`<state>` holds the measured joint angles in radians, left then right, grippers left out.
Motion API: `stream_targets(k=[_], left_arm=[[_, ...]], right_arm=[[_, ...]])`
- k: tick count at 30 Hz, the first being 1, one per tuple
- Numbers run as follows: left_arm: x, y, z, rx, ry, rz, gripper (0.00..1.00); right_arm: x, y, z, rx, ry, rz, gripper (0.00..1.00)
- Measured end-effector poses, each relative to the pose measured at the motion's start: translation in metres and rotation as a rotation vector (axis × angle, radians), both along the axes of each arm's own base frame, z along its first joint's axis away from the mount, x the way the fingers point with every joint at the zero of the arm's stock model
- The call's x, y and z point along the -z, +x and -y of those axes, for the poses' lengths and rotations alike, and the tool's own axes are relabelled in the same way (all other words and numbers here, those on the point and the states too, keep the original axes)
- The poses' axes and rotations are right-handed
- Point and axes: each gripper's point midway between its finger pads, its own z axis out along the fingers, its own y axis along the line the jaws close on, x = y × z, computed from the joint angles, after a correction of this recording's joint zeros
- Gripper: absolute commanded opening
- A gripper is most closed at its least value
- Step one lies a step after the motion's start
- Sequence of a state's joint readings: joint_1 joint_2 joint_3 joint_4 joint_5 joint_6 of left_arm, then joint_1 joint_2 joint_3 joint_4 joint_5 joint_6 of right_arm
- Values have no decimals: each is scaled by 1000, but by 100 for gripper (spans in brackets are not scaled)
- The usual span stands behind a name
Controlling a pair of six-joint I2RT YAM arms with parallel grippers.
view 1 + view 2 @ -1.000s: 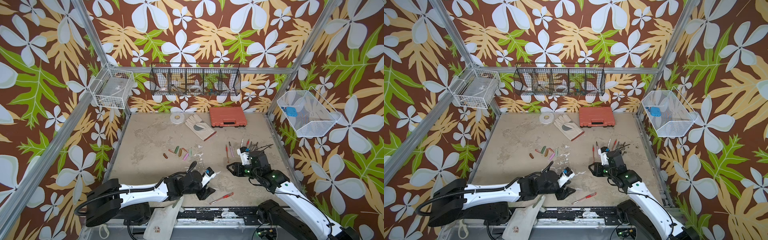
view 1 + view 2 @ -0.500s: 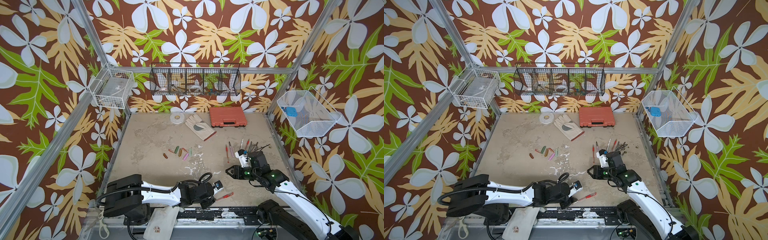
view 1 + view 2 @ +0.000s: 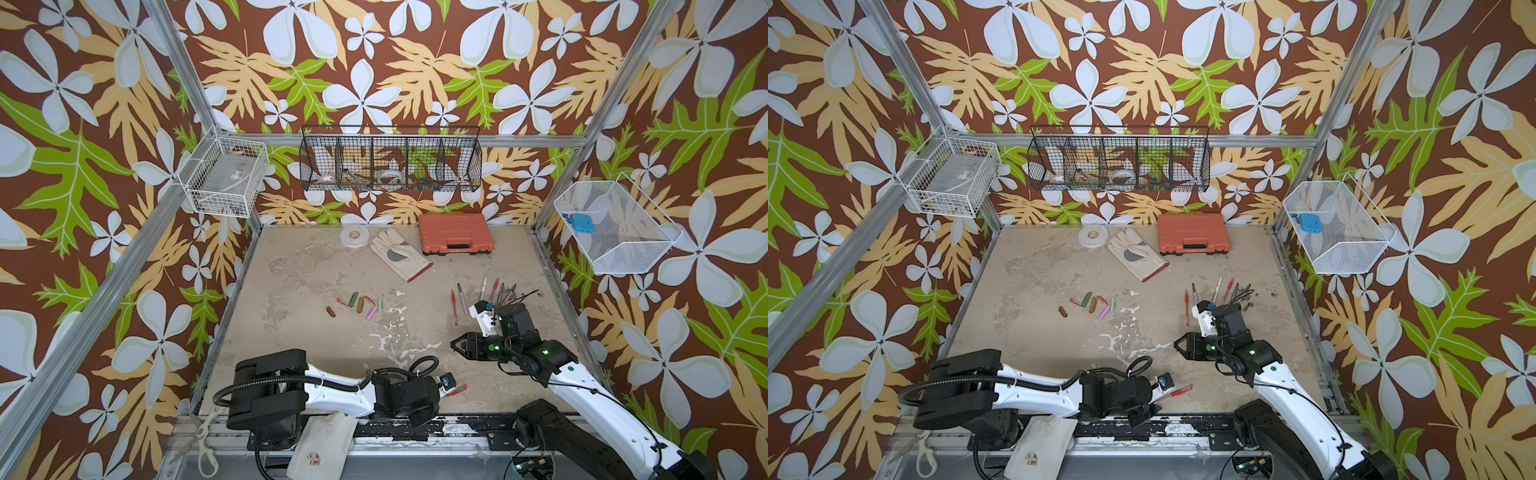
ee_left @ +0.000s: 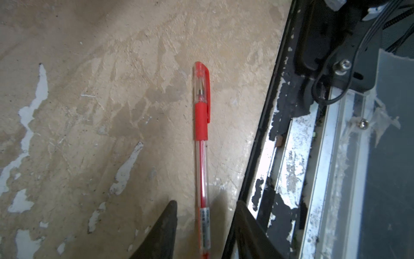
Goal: Remove pen caps from pens
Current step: Pick up the pen from the bottom-center of the table.
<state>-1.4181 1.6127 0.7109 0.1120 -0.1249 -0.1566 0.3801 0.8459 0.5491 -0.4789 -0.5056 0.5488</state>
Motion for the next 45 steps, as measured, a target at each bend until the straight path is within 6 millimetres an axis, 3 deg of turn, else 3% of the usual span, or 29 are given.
stream_targets(k=[15,22,37,42,45], left_arm=[[11,5,-5,-20,38,21,35],[16,7,-9,-30,51,32,18],[18,16,-2,-61,13,73,7],[16,23,-11,-110,10,90,5],[14,36,-26,-174,13,83,5]], right_arm=[[5,-4,-1,-11,9,-20,48],[10,-5,-3,-7,22,-44,48],[2,1,-7,6,48,-28,49],[-1,3,-7,10,50,-22,49],[-7,9,-7,19,48,-2,50]])
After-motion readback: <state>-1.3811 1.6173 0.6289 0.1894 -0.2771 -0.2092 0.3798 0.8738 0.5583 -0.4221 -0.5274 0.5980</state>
